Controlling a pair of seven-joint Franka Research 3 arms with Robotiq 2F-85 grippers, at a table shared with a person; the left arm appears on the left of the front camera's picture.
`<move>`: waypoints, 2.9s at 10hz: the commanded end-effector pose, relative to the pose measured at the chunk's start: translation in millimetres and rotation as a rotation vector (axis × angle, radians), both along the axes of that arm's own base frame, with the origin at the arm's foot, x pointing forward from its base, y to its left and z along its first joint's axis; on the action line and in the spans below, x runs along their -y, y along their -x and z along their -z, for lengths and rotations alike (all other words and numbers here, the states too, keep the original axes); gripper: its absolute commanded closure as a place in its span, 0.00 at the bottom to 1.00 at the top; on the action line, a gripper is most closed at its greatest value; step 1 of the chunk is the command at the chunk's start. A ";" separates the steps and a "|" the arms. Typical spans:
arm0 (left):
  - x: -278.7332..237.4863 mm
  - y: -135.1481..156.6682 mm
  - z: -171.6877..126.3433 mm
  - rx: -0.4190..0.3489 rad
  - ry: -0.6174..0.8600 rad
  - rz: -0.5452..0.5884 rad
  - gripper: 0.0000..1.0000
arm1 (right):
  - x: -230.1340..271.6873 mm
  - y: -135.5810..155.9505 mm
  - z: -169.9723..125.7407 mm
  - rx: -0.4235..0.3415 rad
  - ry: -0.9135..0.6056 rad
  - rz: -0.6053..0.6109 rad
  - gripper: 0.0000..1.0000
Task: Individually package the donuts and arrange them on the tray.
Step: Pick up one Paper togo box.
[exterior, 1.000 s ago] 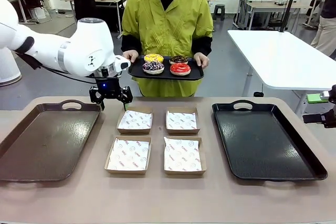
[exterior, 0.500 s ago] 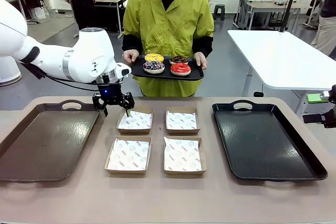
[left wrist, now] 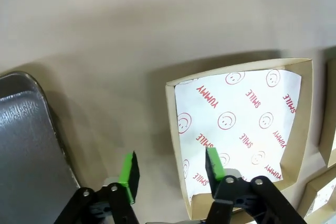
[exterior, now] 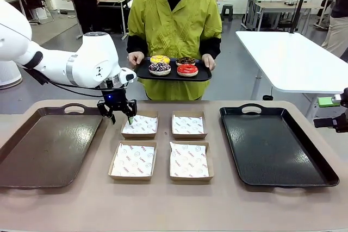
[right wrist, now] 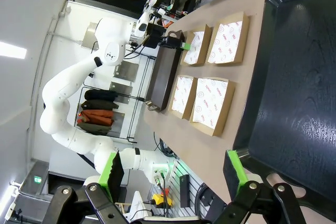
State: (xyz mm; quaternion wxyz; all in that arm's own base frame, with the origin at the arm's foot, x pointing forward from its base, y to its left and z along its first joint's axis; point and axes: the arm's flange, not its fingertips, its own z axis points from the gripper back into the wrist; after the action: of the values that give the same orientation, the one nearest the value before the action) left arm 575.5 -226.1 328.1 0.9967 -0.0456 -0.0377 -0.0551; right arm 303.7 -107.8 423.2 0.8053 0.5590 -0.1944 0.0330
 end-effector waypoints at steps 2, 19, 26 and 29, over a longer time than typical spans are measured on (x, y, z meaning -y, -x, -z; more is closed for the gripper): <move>5.8 -6.4 1.0 0.007 0.034 0.026 1.00 | 0.3 -0.1 0.2 0.001 -0.003 -0.002 0.00; 53.2 37.8 -189.3 0.088 0.064 0.033 1.00 | 0.3 -0.1 0.2 0.001 -0.003 -0.002 0.00; 54.8 38.7 -190.2 0.083 0.052 0.053 0.99 | 0.3 -0.1 0.2 0.001 -0.003 -0.002 0.00; 31.0 -21.8 -194.8 0.113 0.017 -0.100 0.99 | 0.3 -0.1 0.2 0.001 -0.003 -0.002 0.00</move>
State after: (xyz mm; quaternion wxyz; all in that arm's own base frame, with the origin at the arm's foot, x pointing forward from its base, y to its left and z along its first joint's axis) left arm 576.7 -252.2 517.5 0.9935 -0.0554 -0.0939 -0.0324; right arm 303.7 -108.0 423.0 0.8055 0.5588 -0.1945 0.0325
